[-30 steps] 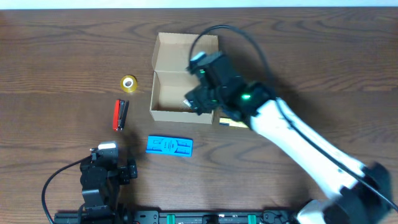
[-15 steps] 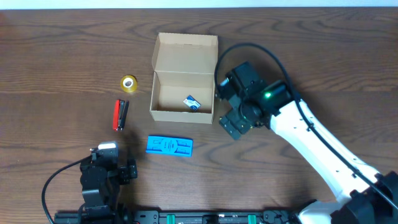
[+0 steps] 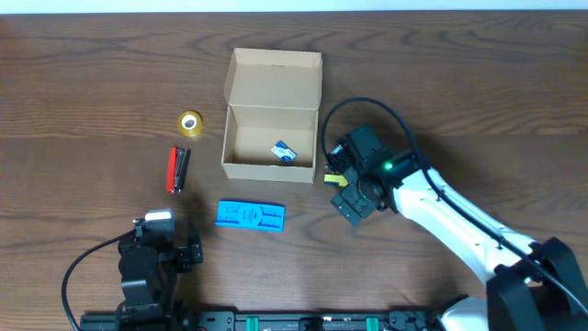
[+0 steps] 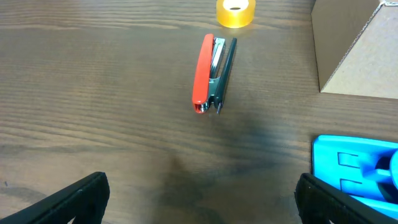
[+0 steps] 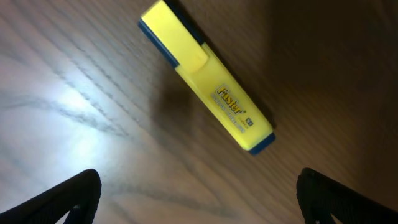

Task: Pack container
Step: 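Move right gripper to the yellow highlighter and grasp it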

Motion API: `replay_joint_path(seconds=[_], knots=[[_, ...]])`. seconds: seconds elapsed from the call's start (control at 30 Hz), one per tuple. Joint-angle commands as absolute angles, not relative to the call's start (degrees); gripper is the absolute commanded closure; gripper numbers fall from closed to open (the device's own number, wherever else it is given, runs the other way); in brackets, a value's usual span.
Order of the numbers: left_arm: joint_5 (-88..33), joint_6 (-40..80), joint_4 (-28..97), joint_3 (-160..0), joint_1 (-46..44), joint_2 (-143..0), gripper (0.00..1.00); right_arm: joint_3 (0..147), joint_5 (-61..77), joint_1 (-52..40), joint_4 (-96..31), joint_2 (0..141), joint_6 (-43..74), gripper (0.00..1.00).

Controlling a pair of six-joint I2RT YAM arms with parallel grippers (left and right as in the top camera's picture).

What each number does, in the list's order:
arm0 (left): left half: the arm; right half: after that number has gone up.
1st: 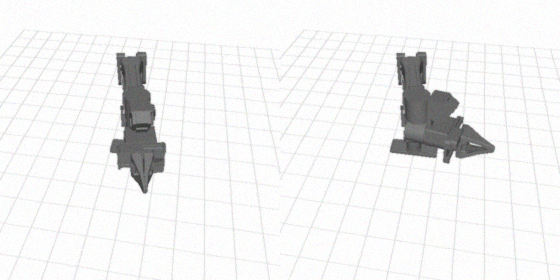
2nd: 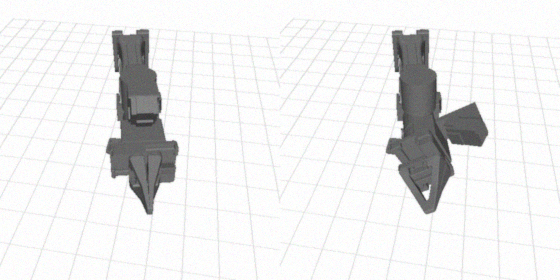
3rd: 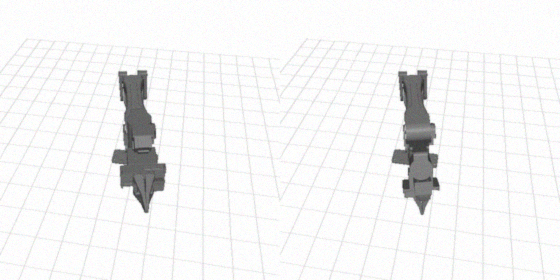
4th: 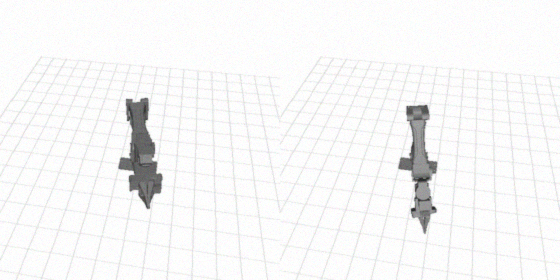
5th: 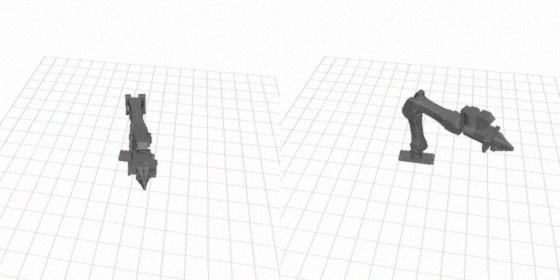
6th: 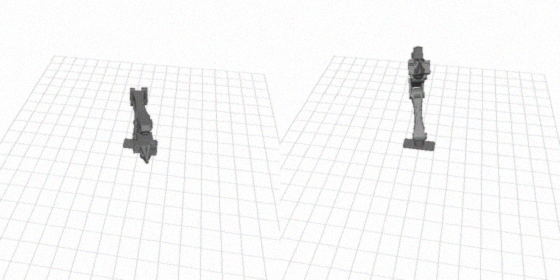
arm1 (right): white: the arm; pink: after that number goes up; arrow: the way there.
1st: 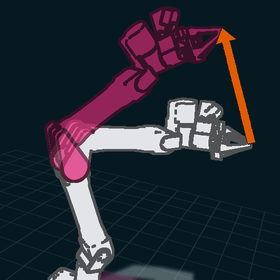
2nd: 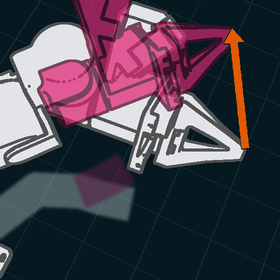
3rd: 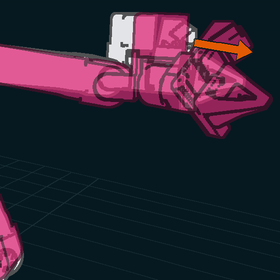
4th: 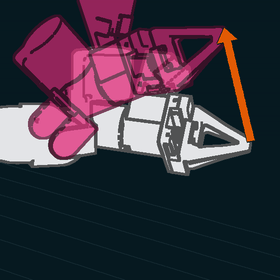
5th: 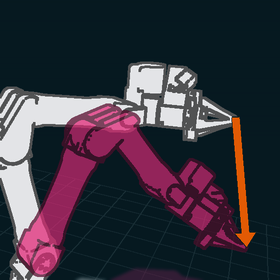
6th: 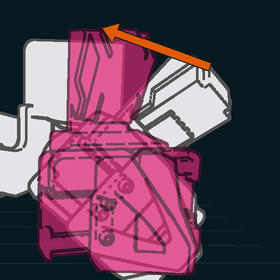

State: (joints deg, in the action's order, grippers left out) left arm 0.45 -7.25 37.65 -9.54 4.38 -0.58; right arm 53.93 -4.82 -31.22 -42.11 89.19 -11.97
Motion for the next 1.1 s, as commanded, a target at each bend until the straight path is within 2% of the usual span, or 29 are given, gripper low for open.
replay_joint_path(seconds=[0.0,0.13,0.33,0.6,0.9,1.07], knots=[[1.3,-6.3,37.6,-8.9,4.5,-0.2,0.04,51.2,-6.0,-30.7,-38.9,89.5,-14.5,0.04],[1.3,-6.3,37.6,-8.9,4.5,-0.2,0.05,48.7,-6.2,-30.6,-32.9,89.5,-18.9,0.06],[1.3,-6.3,37.6,-8.9,4.5,-0.2,0.05,46.8,-6.0,-27.2,-25.1,91.7,-19.6,0.01],[1.3,-6.3,37.6,-8.9,4.5,-0.2,0.05,46.8,-1.6,-23.2,-23.0,96.3,-19.6,0.01],[1.3,-6.3,37.6,-8.9,4.5,-0.2,0.04,46.8,1.1,-23.2,-23.1,96.7,-19.3,0.21],[1.3,-6.3,37.6,-8.9,4.5,-0.2,0.05,46.8,3.5,-23.2,-25.5,96.7,-18.8,0.36]])
